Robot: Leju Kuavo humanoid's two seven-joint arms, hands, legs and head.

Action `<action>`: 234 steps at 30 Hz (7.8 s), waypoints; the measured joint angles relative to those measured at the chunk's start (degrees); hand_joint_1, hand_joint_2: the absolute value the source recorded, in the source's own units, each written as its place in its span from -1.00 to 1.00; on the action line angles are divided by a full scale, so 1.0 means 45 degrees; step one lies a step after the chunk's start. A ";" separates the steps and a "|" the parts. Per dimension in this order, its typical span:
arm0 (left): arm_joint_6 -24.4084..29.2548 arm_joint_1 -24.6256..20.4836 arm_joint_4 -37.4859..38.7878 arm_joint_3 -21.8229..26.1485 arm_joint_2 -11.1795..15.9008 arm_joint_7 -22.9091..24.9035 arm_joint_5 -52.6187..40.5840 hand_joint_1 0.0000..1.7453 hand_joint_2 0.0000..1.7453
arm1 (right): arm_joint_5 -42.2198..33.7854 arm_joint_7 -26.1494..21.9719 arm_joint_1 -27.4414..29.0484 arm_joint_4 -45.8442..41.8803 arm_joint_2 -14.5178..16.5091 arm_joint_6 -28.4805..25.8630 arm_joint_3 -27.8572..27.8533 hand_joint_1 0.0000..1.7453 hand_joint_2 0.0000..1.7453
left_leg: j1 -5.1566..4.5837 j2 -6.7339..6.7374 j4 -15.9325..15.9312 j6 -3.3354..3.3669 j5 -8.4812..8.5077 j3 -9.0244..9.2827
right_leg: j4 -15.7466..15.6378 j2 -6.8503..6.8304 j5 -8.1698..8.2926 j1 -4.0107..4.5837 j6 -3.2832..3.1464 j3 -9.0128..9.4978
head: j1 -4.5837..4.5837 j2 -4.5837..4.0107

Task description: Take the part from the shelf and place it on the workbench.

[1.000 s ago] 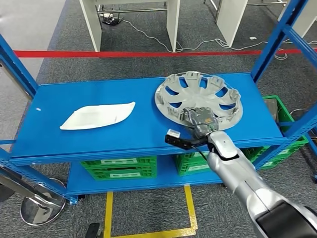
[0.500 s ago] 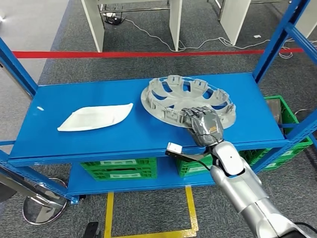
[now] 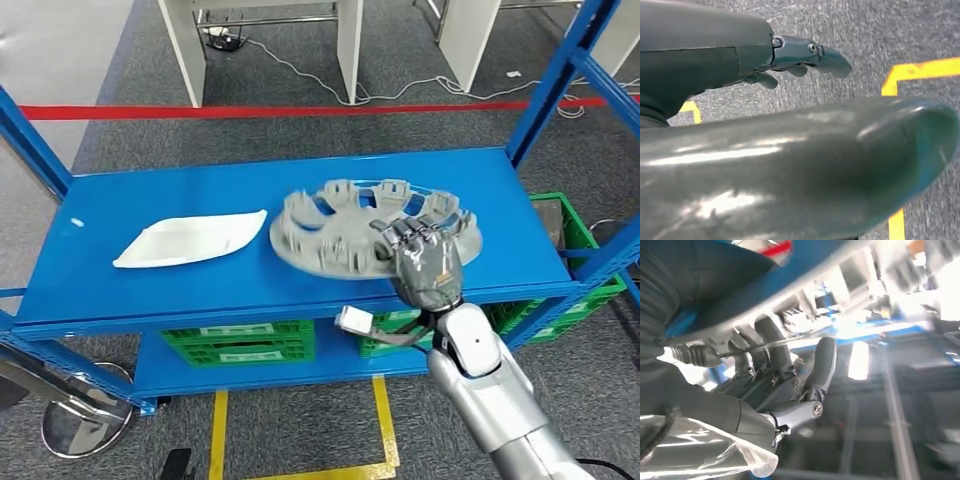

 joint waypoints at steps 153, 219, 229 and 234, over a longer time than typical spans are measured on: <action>0.0747 -0.0010 0.0024 -0.0446 -0.0005 -0.1683 0.0398 -1.00 1.00 | -0.2886 -0.2444 0.2732 -0.2973 0.0120 0.0051 -0.0923 1.00 1.00 | -0.0002 0.0007 0.0191 -0.0216 -0.0132 0.0160 | 0.0065 -0.0039 0.0026 -0.0056 -0.0100 0.0088 | 0.0058 0.0000; -0.0453 -0.0287 0.0058 -0.1030 0.0338 -0.1285 -0.0794 -1.00 1.00 | -0.3467 -0.2606 0.8963 -0.8892 -0.0947 0.0162 -0.2390 1.00 1.00 | -0.0072 0.0162 -0.0813 0.0214 -0.0812 0.1656 | 0.0390 -0.0152 0.0100 -0.0093 0.0252 -0.0892 | 0.0091 0.0000; -0.0225 -0.0137 0.0059 -0.1519 0.0357 -0.1111 -0.1337 -1.00 1.00 | -0.3480 -0.2401 1.0116 -0.9721 -0.0946 0.0113 -0.2831 1.00 1.00 | -0.0190 0.0816 -0.0336 0.0074 0.0113 0.0219 | 0.0094 -0.1006 -0.0822 -0.0106 0.0356 0.1607 | 0.0166 0.0000; -0.0223 -0.0119 0.0062 -0.1659 0.0412 -0.1114 -0.1385 -1.00 1.00 | -0.3416 -0.2418 1.0482 -1.0006 -0.0889 0.0038 -0.3091 1.00 1.00 | -0.0135 0.0786 0.0452 -0.0308 -0.0456 -0.0110 | -0.0665 -0.0497 -0.1085 -0.0135 -0.0159 0.1672 | 0.0151 0.0000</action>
